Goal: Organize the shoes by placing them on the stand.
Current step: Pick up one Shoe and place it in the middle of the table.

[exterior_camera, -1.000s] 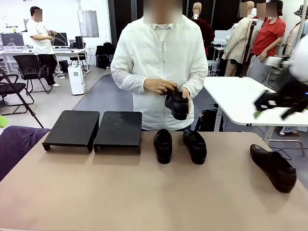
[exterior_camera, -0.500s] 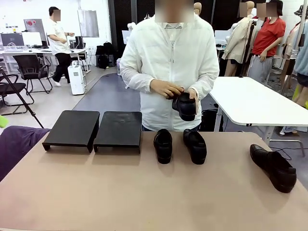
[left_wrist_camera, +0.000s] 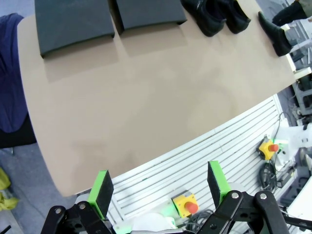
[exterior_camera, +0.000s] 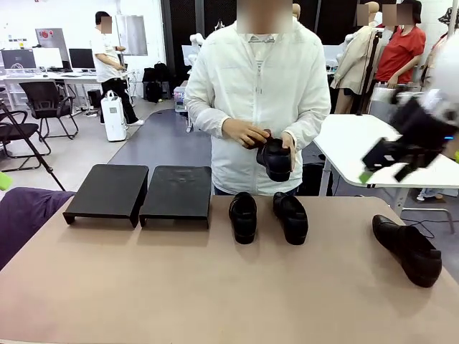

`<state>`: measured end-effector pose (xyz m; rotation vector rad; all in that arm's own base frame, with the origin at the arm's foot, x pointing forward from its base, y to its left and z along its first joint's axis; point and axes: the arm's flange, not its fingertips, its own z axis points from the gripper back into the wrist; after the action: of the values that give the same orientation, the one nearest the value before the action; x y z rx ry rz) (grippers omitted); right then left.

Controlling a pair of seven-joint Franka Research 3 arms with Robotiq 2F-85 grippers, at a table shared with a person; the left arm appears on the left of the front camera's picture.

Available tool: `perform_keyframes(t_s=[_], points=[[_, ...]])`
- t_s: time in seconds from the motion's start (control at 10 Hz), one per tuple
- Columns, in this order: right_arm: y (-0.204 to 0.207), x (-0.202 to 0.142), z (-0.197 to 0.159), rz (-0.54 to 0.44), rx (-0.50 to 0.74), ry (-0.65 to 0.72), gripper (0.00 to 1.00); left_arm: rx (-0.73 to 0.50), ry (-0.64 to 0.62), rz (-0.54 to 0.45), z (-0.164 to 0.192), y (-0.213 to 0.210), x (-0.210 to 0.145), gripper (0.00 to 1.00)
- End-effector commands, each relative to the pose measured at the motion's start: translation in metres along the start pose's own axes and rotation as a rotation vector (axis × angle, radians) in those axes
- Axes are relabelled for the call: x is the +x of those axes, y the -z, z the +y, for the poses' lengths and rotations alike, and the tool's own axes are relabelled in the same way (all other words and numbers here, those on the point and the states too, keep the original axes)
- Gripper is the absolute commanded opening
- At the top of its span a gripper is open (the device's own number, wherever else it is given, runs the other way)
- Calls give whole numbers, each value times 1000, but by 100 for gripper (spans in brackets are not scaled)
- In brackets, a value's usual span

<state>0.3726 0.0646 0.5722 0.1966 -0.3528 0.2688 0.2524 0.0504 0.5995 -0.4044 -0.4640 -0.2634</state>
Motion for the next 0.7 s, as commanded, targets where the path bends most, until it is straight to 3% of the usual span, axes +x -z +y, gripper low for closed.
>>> perform_keyframes(t_s=[0.0,0.3,0.5,0.6], points=[[5,18,-9,-27,1,4,100,-15,7,0,1,-1,-1,100],[-31,-32,-92,-40,-11,100,100,-15,7,0,1,-1,-1,100],[-59,-98,-157,-21,29,298,100,-15,7,0,1,-1,-1,100],[-63,-117,-172,-48,-32,370,100,-15,7,0,1,-1,-1,100]])
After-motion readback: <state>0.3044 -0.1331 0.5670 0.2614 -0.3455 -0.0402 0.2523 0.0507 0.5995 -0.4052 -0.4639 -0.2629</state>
